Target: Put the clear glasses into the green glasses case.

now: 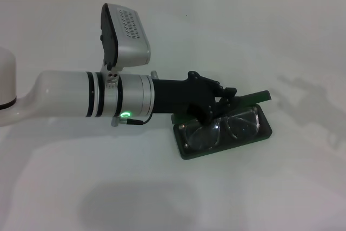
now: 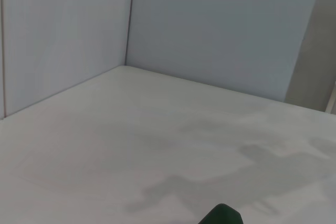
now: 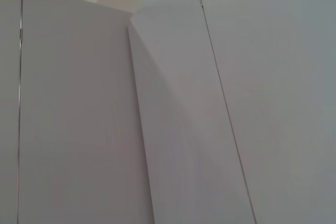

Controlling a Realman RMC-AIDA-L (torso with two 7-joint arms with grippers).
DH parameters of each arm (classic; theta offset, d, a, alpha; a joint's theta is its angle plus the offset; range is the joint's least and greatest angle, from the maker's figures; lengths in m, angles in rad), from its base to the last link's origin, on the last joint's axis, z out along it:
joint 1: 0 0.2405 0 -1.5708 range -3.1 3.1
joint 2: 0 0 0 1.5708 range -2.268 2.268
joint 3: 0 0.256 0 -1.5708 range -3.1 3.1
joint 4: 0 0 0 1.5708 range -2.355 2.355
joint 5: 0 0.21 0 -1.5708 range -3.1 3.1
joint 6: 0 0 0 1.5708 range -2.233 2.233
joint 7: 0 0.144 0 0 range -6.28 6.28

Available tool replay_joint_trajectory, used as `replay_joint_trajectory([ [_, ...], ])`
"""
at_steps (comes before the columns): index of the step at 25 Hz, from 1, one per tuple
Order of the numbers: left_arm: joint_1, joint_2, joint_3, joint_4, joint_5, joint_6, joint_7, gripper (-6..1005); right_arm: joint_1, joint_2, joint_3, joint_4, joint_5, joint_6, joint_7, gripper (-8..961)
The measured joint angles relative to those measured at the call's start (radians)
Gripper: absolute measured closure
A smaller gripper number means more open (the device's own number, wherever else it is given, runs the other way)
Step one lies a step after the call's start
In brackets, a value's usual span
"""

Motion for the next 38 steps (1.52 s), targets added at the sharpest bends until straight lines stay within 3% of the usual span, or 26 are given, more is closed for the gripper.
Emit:
replay_joint_trajectory([
  [30,0.091,-0.006,0.097,0.069,-0.001,-0.001,0.053,799,-0.005,-0.001,-0.001,0.013,0.000,0.000,-0.005,518],
  [38,0.105,-0.003,0.163,0.080,-0.066,0.000,0.065,797,-0.006,-0.001,0.000,0.013,0.000,0.000,-0.005,509],
])
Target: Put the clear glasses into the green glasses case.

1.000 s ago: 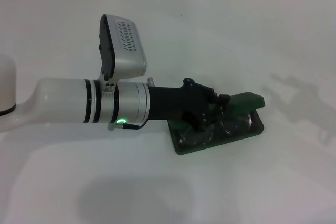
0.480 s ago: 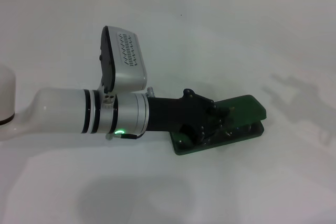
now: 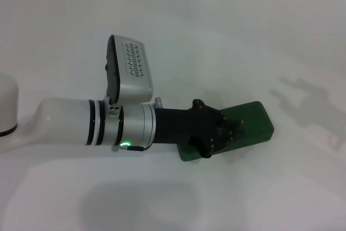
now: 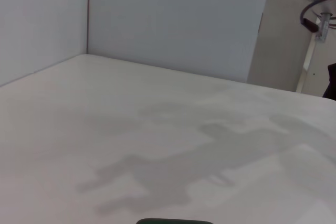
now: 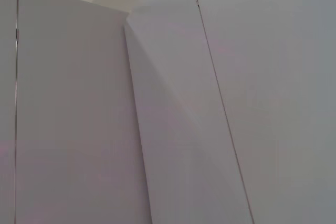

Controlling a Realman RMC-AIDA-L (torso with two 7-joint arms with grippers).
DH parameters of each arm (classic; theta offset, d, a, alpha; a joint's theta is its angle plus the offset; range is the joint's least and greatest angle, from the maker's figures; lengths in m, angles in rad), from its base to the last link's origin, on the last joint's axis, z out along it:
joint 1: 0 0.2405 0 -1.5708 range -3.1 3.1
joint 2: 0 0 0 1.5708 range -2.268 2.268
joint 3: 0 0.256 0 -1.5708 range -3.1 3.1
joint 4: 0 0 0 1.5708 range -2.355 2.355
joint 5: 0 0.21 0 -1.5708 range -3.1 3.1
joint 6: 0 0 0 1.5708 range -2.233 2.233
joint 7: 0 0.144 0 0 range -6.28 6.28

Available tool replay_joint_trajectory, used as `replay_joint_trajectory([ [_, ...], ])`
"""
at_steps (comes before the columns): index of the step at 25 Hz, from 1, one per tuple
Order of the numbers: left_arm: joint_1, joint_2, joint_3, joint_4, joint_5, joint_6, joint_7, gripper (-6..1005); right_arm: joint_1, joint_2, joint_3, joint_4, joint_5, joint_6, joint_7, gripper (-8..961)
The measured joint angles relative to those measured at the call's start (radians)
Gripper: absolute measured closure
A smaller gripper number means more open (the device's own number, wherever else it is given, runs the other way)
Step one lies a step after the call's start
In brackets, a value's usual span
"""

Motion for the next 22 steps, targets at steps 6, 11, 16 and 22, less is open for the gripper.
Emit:
replay_joint_trajectory([
  [6,0.030,0.007,-0.004,0.070,-0.016,0.033,-0.016,794,-0.005,-0.003,-0.005,0.000,0.000,0.000,0.001,503],
  [11,0.078,0.034,-0.106,0.143,-0.013,0.167,-0.084,793,-0.006,-0.016,-0.008,-0.009,-0.055,0.006,0.024,498],
  [16,0.098,0.091,-0.260,0.122,0.021,0.474,-0.079,791,0.002,-0.021,-0.008,-0.017,-0.137,0.034,0.068,492],
  [22,0.153,0.163,-0.352,0.120,0.051,0.622,-0.158,626,0.041,0.007,-0.022,-0.106,-0.339,0.002,0.137,486],
])
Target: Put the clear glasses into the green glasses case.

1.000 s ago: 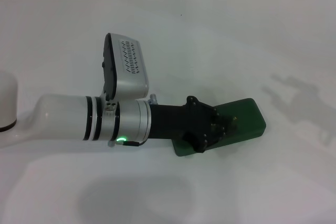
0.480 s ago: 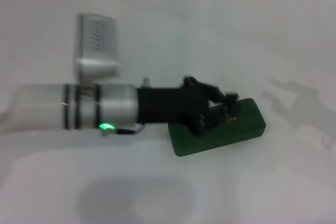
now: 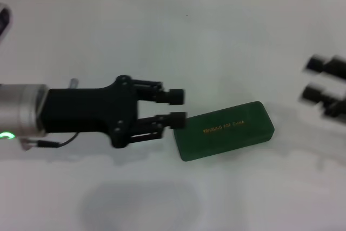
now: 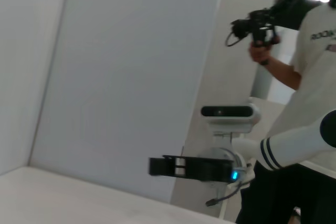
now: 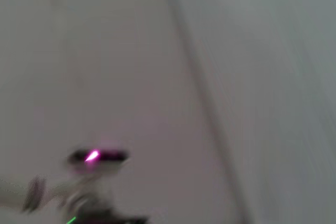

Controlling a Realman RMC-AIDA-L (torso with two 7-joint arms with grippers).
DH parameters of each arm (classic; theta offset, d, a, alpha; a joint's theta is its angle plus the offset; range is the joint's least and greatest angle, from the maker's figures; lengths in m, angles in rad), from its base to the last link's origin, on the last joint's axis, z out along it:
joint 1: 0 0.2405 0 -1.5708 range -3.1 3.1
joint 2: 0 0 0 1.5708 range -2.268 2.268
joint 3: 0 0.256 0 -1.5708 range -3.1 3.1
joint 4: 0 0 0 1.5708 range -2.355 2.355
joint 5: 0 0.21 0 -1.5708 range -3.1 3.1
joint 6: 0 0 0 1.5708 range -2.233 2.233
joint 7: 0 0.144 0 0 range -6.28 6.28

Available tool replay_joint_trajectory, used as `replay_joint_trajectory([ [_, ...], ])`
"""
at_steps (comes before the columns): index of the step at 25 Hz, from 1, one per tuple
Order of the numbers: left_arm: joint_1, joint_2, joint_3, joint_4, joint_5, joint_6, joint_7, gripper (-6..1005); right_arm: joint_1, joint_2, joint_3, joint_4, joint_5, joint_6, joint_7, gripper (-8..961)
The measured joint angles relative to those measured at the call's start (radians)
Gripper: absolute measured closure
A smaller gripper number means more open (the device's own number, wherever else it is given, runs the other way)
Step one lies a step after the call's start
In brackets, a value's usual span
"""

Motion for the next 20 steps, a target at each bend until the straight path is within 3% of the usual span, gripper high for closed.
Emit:
replay_joint_trajectory([
  [2,0.011,0.008,-0.001,0.003,0.001,0.001,-0.003,571,0.024,0.012,-0.040,-0.015,-0.042,-0.005,0.009,452],
  [6,0.021,0.010,-0.021,0.004,0.027,-0.005,-0.002,577,0.082,0.016,-0.164,-0.017,-0.053,0.026,0.016,319],
  [12,0.021,-0.007,-0.087,0.005,0.128,0.000,-0.005,579,0.156,0.018,-0.243,-0.024,-0.055,0.059,0.025,326],
  [20,0.021,0.001,-0.120,0.006,0.131,0.006,-0.007,579,0.187,0.018,-0.271,-0.026,-0.056,0.053,0.046,329],
])
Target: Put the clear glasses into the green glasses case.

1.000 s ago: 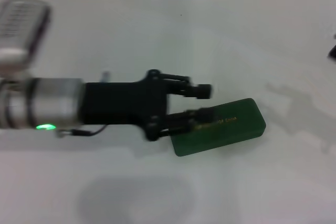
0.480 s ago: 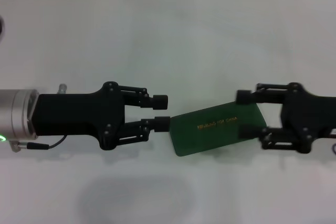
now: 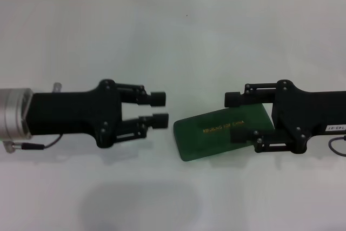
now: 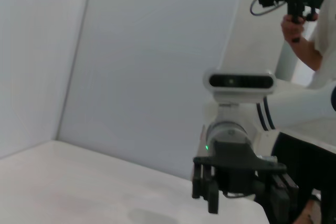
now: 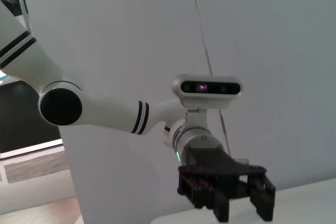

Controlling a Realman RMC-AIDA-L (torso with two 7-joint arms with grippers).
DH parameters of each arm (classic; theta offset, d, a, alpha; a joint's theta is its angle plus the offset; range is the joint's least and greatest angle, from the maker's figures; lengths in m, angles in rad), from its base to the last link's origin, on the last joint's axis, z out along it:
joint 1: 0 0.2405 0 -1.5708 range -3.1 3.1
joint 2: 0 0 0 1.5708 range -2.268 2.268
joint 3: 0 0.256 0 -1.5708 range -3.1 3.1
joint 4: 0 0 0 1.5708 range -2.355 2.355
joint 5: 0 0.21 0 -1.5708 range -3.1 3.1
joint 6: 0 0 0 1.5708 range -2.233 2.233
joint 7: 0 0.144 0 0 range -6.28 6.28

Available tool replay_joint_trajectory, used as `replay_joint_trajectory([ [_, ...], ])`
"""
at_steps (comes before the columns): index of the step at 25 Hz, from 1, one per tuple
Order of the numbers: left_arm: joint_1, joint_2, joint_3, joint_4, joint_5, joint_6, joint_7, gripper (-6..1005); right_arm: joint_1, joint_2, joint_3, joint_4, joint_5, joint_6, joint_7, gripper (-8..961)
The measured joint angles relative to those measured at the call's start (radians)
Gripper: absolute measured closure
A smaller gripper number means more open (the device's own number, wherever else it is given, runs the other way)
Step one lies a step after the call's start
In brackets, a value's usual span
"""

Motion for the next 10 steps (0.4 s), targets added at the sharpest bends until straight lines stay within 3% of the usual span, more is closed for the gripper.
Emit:
replay_joint_trajectory([
  [10,-0.009,0.002,-0.039,0.001,0.053,0.005,0.019,579,0.009,0.000,-0.001,0.000,0.004,0.017,0.010,329],
])
